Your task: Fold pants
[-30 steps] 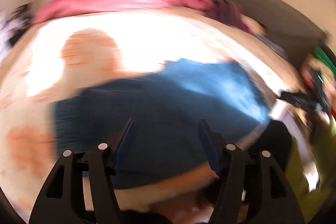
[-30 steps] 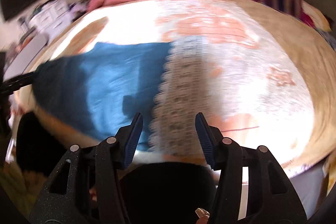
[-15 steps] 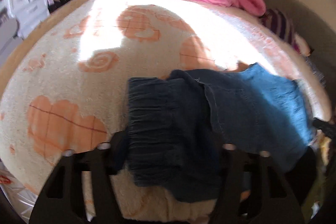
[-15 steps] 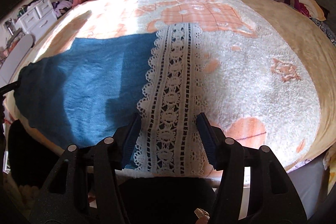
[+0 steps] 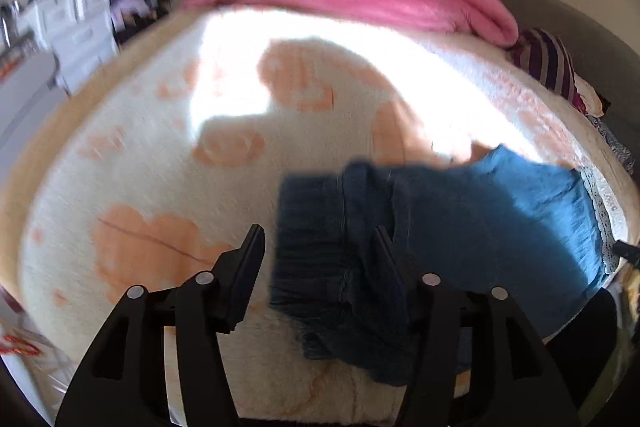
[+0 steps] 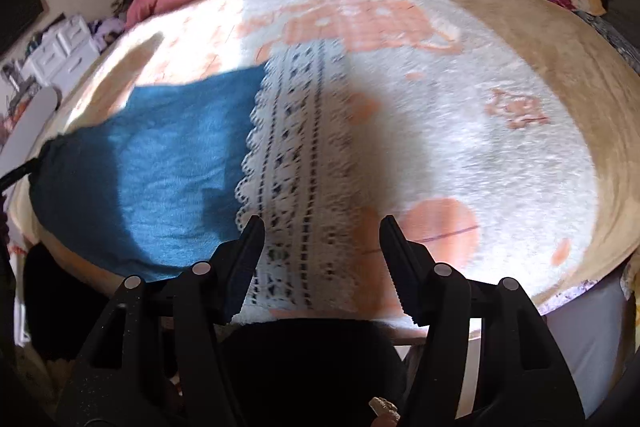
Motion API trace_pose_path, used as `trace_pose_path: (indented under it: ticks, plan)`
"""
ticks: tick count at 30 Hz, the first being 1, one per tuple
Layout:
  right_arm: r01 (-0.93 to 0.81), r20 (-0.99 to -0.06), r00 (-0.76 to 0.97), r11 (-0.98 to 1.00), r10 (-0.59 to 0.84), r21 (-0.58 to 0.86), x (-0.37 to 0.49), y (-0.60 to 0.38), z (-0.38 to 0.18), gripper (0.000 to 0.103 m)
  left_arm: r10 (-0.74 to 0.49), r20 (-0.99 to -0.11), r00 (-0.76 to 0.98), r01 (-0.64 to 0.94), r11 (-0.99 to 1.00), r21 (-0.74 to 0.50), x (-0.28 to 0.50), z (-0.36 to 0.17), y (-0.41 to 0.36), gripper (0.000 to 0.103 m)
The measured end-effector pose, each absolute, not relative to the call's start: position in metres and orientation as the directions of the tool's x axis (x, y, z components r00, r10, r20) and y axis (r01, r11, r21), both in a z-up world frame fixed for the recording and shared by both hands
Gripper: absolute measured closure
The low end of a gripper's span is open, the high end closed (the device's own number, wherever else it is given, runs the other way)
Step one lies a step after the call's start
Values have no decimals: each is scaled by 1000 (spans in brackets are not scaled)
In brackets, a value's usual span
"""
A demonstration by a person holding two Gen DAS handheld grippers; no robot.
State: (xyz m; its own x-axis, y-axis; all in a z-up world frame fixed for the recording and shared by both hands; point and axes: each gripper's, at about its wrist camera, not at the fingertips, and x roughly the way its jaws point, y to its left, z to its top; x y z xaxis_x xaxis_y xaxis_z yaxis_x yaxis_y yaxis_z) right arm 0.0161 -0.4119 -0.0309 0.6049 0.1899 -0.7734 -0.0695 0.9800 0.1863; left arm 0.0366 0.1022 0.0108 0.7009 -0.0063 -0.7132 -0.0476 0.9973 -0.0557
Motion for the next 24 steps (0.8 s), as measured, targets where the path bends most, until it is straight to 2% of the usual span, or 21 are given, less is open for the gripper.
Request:
trace_pose_path:
  ticks: [1,3,5,8,10,11,13,17,21,22,24]
  plan:
    - [-58,-769,608,976,200,208,13,-419,-28,51,-5,-696,718,-44,998,-52,33,20,100,49]
    - [-48,-775,594,972,214,231,9,-428,-28,64,-51,-664,746,2,997,-75,28,37,88,41]
    - [-55,-782,580,968,230,244,6,-429,-30,70,-101,-659,745,62,995,-82,30,41,70,39]
    - [-79,-776,568,957,273,279,4,-423,-33,70,-208,-684,699,161,978,-133,38,27,35,39]
    - [-95,-791,548,960,272,265,5,-414,-39,81,-270,-707,654,236,960,-149,45,11,3,39]
    - [-100,-810,528,966,256,240,7,-410,-44,93,-286,-714,639,261,954,-148,47,4,-7,39]
    - [-112,-819,522,971,237,210,5,-405,-46,95,-285,-736,614,295,948,-121,52,-12,-27,39]
    - [-137,-837,512,981,192,141,-2,-399,-45,95,-251,-786,565,289,952,-96,61,-41,-37,39]
    - [-127,-842,505,982,188,143,1,-398,-55,90,-261,-790,555,293,950,-108,63,-49,-32,38]
    - [-122,-844,501,981,190,149,1,-400,-54,87,-266,-791,551,294,949,-114,64,-46,-32,38]
    - [-96,-837,510,980,197,173,1,-408,-46,65,-283,-778,561,300,945,-128,66,-34,-30,38]
